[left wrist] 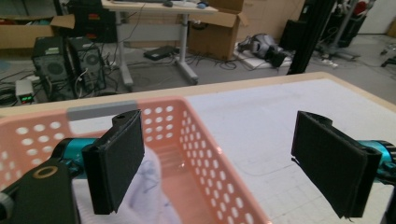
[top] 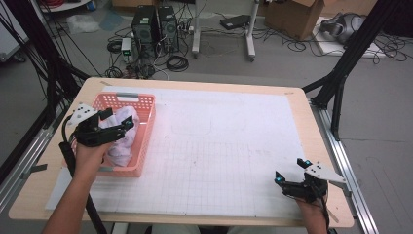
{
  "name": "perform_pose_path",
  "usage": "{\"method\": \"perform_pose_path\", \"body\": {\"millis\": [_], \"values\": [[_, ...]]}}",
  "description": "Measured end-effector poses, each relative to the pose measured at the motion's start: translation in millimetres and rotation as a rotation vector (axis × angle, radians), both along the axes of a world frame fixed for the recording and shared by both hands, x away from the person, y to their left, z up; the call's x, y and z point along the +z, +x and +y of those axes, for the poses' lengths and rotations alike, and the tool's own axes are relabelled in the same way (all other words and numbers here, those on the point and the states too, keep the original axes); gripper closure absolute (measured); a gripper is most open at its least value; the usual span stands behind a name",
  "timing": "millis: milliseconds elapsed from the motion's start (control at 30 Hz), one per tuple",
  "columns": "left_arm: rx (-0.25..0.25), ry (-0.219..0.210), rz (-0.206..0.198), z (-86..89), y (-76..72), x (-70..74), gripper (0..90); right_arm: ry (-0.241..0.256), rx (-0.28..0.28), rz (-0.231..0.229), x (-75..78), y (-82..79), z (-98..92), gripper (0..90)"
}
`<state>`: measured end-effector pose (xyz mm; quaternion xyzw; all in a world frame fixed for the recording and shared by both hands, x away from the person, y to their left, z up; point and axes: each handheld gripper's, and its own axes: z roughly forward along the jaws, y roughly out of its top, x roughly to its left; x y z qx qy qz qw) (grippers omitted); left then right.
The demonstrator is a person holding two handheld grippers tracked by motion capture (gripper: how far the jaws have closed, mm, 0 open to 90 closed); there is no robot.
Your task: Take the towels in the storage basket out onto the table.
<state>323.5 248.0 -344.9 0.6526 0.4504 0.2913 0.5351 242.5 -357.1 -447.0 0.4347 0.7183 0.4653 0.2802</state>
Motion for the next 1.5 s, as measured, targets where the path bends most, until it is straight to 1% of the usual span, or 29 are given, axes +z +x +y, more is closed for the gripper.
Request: {"method": "perform_pose_path", "body": {"millis": [133,167,200,233,267,400,467,533,600,633,667,700,733,767,800,833,867,900,933,1033,1067,1100,1133,1167,1267,1333,1433,1500], "values": [[0.016,0.012,0.029,7.9,4.2,-2.2,16.9,0.001,-0.002,0.002,-0.1,0.4,0.2,1.5],[0.03,0.022,0.047,13.5,6.6,-5.0,16.9,0.0,-0.001,0.004,0.0,0.3,0.1,1.5],[0.03,0.022,0.047,13.5,6.6,-5.0,16.9,0.001,-0.003,0.004,0.0,0.3,0.1,1.5],[0.038,0.025,0.056,16.3,7.7,-6.9,17.0,0.002,-0.004,0.002,-0.1,0.4,0.3,1.5],[0.058,0.039,0.076,21.6,10.8,-11.9,17.0,-0.001,-0.001,0.001,-0.1,0.3,0.2,1.5],[0.09,0.093,0.147,29.4,18.6,-20.9,16.9,-0.003,-0.001,0.007,-0.1,0.5,0.7,1.5],[0.097,0.115,0.206,31.8,23.7,-24.8,17.0,-0.006,-0.002,0.006,-0.1,0.5,0.6,1.5],[0.115,0.16,0.25,33.1,29.2,-28.0,17.0,-0.004,-0.005,0.007,0.0,0.6,0.8,1.5],[0.129,0.188,0.297,34.1,35.2,-32.0,17.1,-0.003,-0.005,0.009,-0.1,0.5,0.9,1.5],[0.129,0.188,0.297,34.1,35.2,-32.0,17.0,-0.005,-0.006,0.008,0.0,0.4,0.9,1.5],[0.127,0.211,0.352,34.6,41.5,-38.9,17.0,-0.004,-0.006,0.008,0.0,0.4,0.9,1.5],[0.127,0.211,0.352,34.6,41.5,-38.9,16.9,-0.004,-0.006,0.008,-0.1,0.4,0.9,1.5],[0.14,0.24,0.394,35.0,47.3,-47.0,16.8,-0.005,-0.005,0.007,-0.1,0.6,0.7,1.5],[0.139,0.244,0.41,35.9,49.7,-49.4,16.0,-0.003,-0.005,0.006,-0.1,0.7,0.7,1.5],[0.139,0.244,0.41,35.9,49.7,-49.4,14.5,-0.005,-0.005,0.006,-0.1,0.6,0.7,1.5],[0.141,0.235,0.418,35.7,51.9,-51.4,13.1,-0.003,-0.005,0.007,-0.1,0.6,0.9,1.5],[0.137,0.232,0.438,33.9,55.9,-55.5,12.4,-0.007,-0.002,0.006,-0.1,0.9,0.8,1.5],[0.137,0.232,0.438,33.9,55.9,-55.5,11.0,-0.007,-0.002,0.006,-0.1,0.9,0.8,1.5],[0.133,0.257,0.464,31.6,60.2,-60.1,8.6,-0.01,0.001,0.01,-0.3,1.4,1.4,1.5],[0.124,0.277,0.496,27.1,66.6,-67.0,1.8,-0.019,0.002,0.014,-0.2,1.9,1.7,1.5],[0.11,0.289,0.5,25.7,68.4,-69.6,1.7,-0.022,0.002,0.014,-0.3,2.0,1.7,1.5],[0.11,0.289,0.5,25.7,68.4,-69.6,1.7,-0.022,0.002,0.014,-0.3,2.0,1.7,1.5],[0.078,0.302,0.507,25.1,71.3,-73.9,1.7,-0.022,0.005,0.013,-0.3,2.3,1.9,1.5],[0.073,0.301,0.511,25.8,72.7,-74.5,1.7,-0.023,0.006,0.016,-0.2,1.8,2.0,1.5],[0.065,0.301,0.525,25.8,75.1,-75.5,1.7,-0.023,0.009,0.007,-0.2,1.4,2.0,1.6],[0.069,0.3,0.531,24.8,75.9,-76.1,1.7,-0.021,0.009,0.011,-0.2,1.6,2.0,1.6],[0.11,0.29,0.55,23.0,78.6,-78.8,1.8,-0.021,0.011,0.014,-0.3,2.1,1.7,1.6],[0.119,0.292,0.559,21.1,80.4,-80.0,3.6,-0.02,0.011,0.019,-0.3,2.5,1.8,1.7]]}}
